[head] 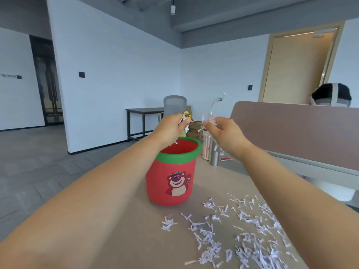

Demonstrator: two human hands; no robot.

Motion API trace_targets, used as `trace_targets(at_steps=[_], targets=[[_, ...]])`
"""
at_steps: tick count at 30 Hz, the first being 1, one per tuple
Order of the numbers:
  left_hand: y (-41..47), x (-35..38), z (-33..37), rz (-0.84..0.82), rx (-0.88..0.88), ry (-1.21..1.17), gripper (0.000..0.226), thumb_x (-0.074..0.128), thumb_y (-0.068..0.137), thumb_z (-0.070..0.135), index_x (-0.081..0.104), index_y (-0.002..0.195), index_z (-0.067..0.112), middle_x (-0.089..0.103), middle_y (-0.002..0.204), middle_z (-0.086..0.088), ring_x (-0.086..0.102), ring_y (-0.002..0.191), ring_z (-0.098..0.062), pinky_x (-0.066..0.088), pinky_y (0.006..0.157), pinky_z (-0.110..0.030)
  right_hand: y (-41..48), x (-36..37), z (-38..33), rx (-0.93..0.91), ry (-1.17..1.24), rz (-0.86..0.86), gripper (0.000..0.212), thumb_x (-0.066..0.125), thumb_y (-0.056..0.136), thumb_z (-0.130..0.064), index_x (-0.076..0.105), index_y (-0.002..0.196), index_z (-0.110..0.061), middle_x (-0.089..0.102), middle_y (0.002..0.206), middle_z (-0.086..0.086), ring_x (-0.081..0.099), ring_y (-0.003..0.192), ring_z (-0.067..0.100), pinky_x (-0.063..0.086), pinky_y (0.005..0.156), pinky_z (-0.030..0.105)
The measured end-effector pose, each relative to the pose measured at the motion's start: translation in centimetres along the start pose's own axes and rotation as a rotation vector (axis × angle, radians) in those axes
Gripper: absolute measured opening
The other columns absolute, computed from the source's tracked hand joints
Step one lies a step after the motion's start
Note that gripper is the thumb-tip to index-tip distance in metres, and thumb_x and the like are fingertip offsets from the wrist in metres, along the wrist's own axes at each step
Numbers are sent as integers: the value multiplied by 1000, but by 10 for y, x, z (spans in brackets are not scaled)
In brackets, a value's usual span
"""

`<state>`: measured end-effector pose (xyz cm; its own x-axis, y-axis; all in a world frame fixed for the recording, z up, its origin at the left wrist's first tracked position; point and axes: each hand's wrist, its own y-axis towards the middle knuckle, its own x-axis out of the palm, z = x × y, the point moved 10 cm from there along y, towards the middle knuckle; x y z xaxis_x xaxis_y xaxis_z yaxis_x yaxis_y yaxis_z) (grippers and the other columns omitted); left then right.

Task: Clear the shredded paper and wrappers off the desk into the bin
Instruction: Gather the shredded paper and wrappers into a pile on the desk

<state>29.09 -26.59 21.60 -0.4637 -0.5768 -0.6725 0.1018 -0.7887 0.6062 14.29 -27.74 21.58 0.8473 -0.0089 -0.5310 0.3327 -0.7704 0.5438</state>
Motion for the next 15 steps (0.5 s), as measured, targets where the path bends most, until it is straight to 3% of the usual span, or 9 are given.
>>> trace_targets(at_steps=[5,8,10,13,15], targets=[[12,48,-42,-281,-46,127,40,43,95,35,58,100,-1,54,87,-14,50,82,-25,36,69,-32,18,23,10,-15,14,-25,34,48,92,-34,47,73,-6,28,49,-1,33,29,6,25,40,19],[8,63,-49,-499,-35,231,41,47,92,43,57,79,6,49,74,-9,44,69,-20,31,58,-30,24,30,18,-13,-10,-21,39,48,92,-33,35,62,-12,25,49,-1,27,37,8,22,35,16],[5,65,-52,-594,-46,248,37,50,89,46,63,78,13,54,71,-3,49,64,-16,35,56,-27,28,35,20,-9,-11,-23,42,48,92,-33,29,59,-15,25,50,-1,24,44,13,23,42,22],[-1,64,-54,-630,-41,216,30,58,84,47,69,97,22,66,91,5,61,86,-11,50,78,-28,30,43,17,-10,4,-33,43,48,92,-33,30,58,-15,26,51,-2,25,46,13,21,47,28],[-1,58,-52,-556,-17,186,26,64,81,43,68,94,21,65,85,8,61,92,-13,50,85,-30,31,49,12,-26,-5,-48,41,48,92,-33,34,58,-15,29,51,-2,27,47,12,23,48,27]])
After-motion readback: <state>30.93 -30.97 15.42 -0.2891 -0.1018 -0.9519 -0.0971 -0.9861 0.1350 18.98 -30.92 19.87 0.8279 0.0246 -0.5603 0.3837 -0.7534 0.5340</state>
